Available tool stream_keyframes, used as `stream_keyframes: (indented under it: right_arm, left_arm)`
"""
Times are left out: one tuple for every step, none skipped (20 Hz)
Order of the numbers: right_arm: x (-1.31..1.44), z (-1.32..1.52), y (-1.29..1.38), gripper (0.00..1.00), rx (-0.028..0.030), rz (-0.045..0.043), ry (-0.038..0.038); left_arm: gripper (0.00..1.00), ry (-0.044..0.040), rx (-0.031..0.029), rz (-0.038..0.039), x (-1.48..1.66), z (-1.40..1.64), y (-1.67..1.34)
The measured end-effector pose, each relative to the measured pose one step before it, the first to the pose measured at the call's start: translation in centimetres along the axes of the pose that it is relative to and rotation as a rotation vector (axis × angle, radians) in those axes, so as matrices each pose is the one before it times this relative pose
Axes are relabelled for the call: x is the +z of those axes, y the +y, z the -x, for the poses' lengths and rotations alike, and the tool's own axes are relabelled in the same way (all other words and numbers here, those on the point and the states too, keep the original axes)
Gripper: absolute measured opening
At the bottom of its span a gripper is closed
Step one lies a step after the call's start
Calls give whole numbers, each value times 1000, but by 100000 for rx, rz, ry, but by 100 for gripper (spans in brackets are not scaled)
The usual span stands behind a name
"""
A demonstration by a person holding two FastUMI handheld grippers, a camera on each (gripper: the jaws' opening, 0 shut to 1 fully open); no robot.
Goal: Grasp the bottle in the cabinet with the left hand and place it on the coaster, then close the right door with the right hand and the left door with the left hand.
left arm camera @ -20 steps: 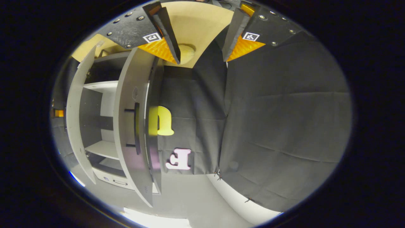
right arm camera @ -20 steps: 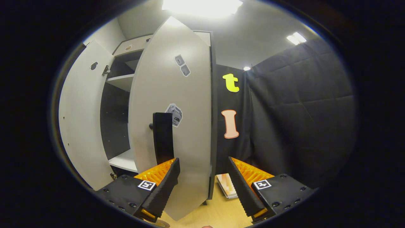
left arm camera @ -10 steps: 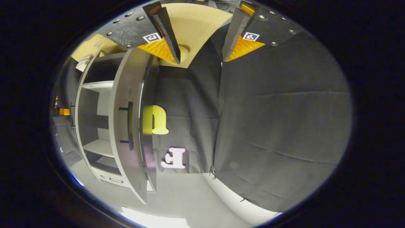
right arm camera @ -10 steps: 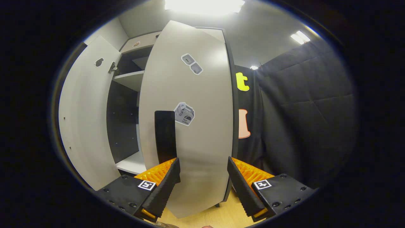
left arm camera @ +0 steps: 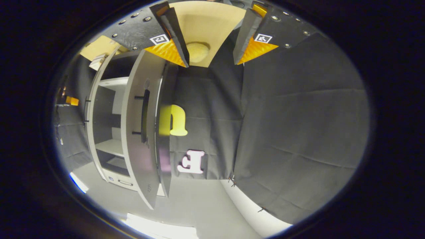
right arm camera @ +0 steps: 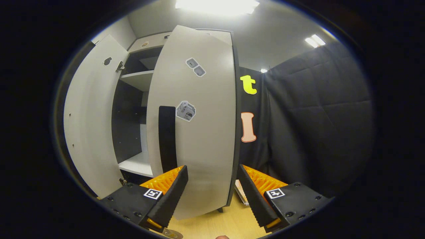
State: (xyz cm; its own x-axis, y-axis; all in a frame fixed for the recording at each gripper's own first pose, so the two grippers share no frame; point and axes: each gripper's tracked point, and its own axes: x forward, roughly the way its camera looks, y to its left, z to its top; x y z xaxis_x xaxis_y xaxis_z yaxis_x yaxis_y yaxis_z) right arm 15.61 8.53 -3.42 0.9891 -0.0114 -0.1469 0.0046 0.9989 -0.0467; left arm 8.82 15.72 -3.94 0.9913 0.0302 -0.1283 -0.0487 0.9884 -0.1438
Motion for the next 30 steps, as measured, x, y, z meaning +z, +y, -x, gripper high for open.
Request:
stream_keyframes:
  right_arm:
    - [-637,437,-315,98,-400,631,993]
    - [-646,415,-276,98,-214,391,1080]
    - [-619,479,-204,97,-99,346,1004]
    - [-519,342,-310,97,-515,302,737]
    - [-570,394,-400,98,-657,280,661]
    - [-426,238,-381,98,-489,59,663]
    - [-515,328,-333,98,-327,-136,699]
    - [-514,211,-387,98,-390,-197,978]
    - [-307,213,-366,98,-412,-202,596]
    - [-278,162,-472,94,-752,-170,479]
    - [-353,142,-428,94,-757,-172,452]
    - [-243,102,-437,98,-674,-316,365]
    - [-311,168,-399,94,-564,-351,567]
    - [-191,126,-364,98,-530,-279,544]
    - [-268,175,-402,98,-541,-204,432]
    - [-245,76,-445,98,-591,-87,641]
    - [-371,56,-562,98,-537,-36,572]
    - [-176,107,-479,98,-557,112,466]
    - [-157,33,-460,98,-752,569,299]
    - [61,34,-501,98,-785,781,40]
    - [-37,18,-556,98,-580,726,-245]
    - [94,61,-500,98,-497,537,-324]
    - [-4,93,-470,98,-411,216,-274]
    - [91,-15,-492,98,-317,-191,-143]
    - [-63,-200,-319,94,-103,-439,87]
    - [-9,-141,-336,94,-79,-679,170]
    - [4,-61,-260,98,103,-847,-4]
    - [83,-119,-138,98,435,-755,9]
    - [-32,-82,-188,98,348,-346,-92]
    - [42,-106,-190,98,159,71,-103]
  left_arm:
    - [78,-702,-870,-1071,758,-727,-148]
    - [78,-425,-646,-1316,676,-596,-197]
    - [78,-625,-694,-1350,773,-735,-231]
    - [78,-153,-1082,-1216,523,-695,-418]
    - [77,89,-638,-977,550,-747,-357]
    - [77,227,-294,-619,306,-587,-208]
    - [77,-61,-539,64,434,-678,-307]
    - [77,76,-879,374,291,-501,-597]
    - [77,23,-761,490,415,-717,-521]
    - [77,-101,-864,422,403,-673,-415]
    - [77,111,-559,252,231,-530,-478]
    - [77,177,-722,131,142,-399,-454]
    - [77,83,-661,64,203,-524,-494]
    - [77,-91,-796,120,181,-515,-510]
    - [77,-335,-1012,359,338,-450,-662]
    - [77,-335,-954,527,283,-478,-703]
    - [78,-347,-878,295,266,-469,-767]
    - [77,-539,-435,-30,244,-256,-575]
    - [77,-674,-147,-195,309,-373,-559]
    - [77,-851,-662,6,179,-232,-611]
    - [77,-867,424,-166,276,-356,-489]
    - [77,-501,1130,-1967,163,84,5]
    - [78,-699,415,-1417,111,-27,-46]
    - [77,-203,208,-52,-123,-64,-91]
    - [77,251,-88,266,23,-65,-190]
    - [77,86,-167,-505,67,152,-176]
    - [78,-14,60,-1129,188,41,-132]
    - [77,-278,185,-877,220,67,-213]
    - [77,-223,-158,-165,7,92,-268]
    - [77,-274,-792,267,27,-12,-454]
